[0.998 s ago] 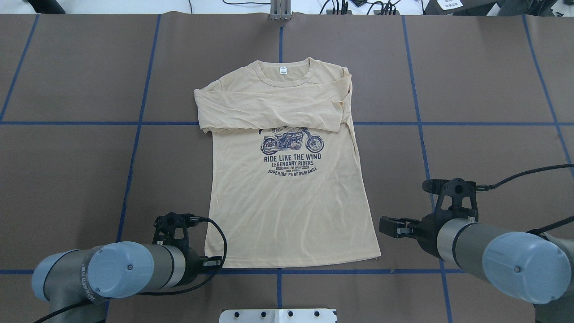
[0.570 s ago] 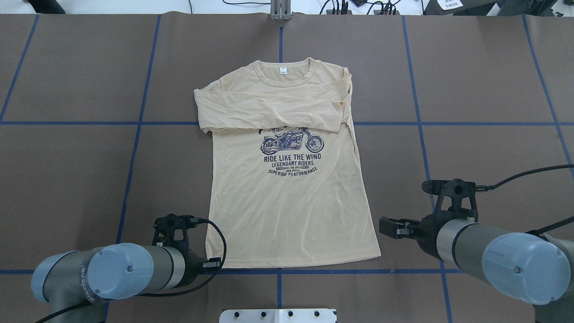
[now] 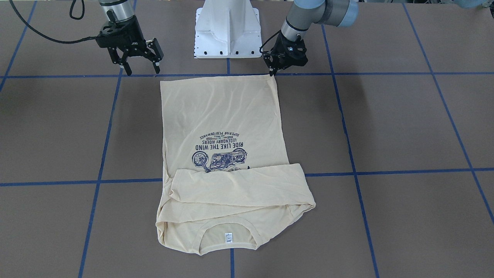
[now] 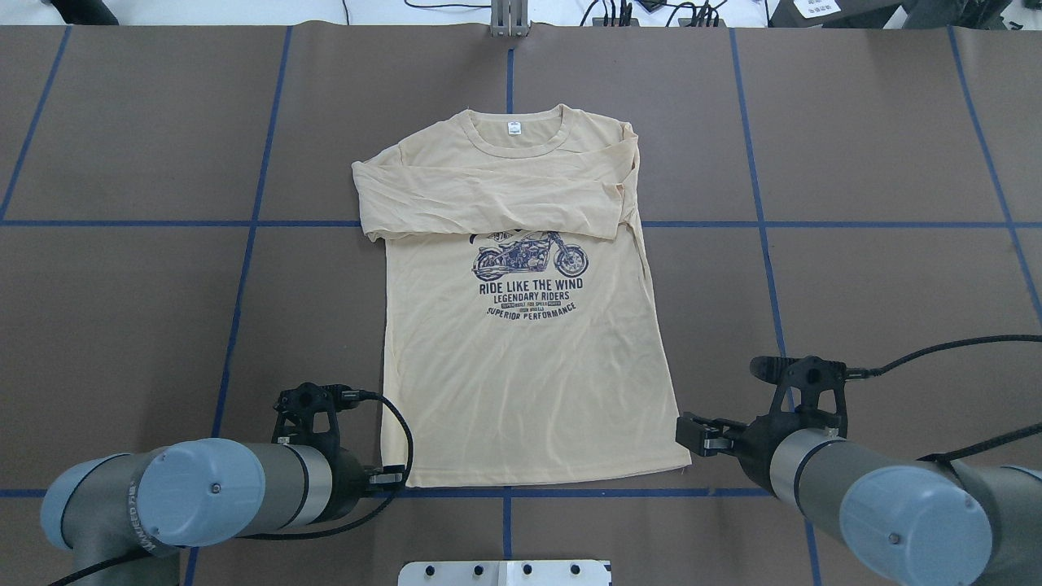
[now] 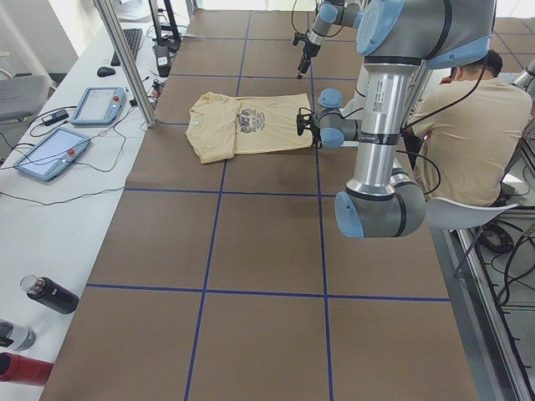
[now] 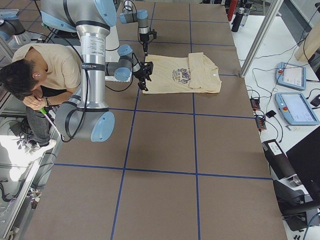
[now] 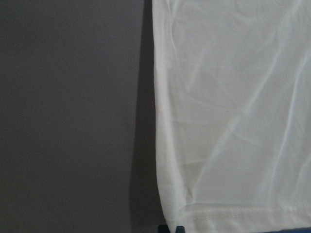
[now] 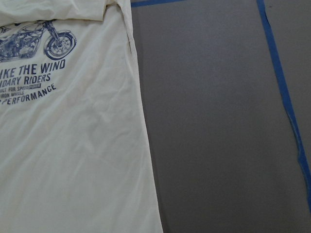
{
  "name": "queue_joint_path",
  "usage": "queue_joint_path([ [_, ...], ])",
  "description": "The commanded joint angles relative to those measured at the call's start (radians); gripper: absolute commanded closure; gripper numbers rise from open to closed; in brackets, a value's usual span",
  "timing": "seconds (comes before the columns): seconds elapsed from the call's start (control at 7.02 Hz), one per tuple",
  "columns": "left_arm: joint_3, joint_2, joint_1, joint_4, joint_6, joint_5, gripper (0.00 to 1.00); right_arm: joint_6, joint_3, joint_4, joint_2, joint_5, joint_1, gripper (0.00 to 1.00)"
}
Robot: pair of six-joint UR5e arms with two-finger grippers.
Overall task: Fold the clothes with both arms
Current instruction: 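Lower both grippers onto the hem corners and grasp them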
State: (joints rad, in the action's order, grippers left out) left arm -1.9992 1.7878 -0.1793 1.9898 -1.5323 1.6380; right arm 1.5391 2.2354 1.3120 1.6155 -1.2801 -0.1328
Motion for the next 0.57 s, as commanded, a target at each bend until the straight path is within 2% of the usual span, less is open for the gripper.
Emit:
queue_joint_path([
  [0.0, -0.009, 0.001, 0.000, 0.000, -0.002, 0.002, 1.00, 0.041, -0.075, 0.009, -0.047, 0.106, 0.077, 0.23],
  [0.14, -0.009, 0.001, 0.000, 0.000, -0.002, 0.002, 1.00, 0.053, -0.115, 0.009, -0.077, 0.128, 0.100, 0.32],
  [0.43, -0.030, -0.005, -0.002, 0.000, -0.003, 0.002, 1.00, 0.058, -0.135, 0.010, -0.101, 0.162, 0.137, 0.47],
])
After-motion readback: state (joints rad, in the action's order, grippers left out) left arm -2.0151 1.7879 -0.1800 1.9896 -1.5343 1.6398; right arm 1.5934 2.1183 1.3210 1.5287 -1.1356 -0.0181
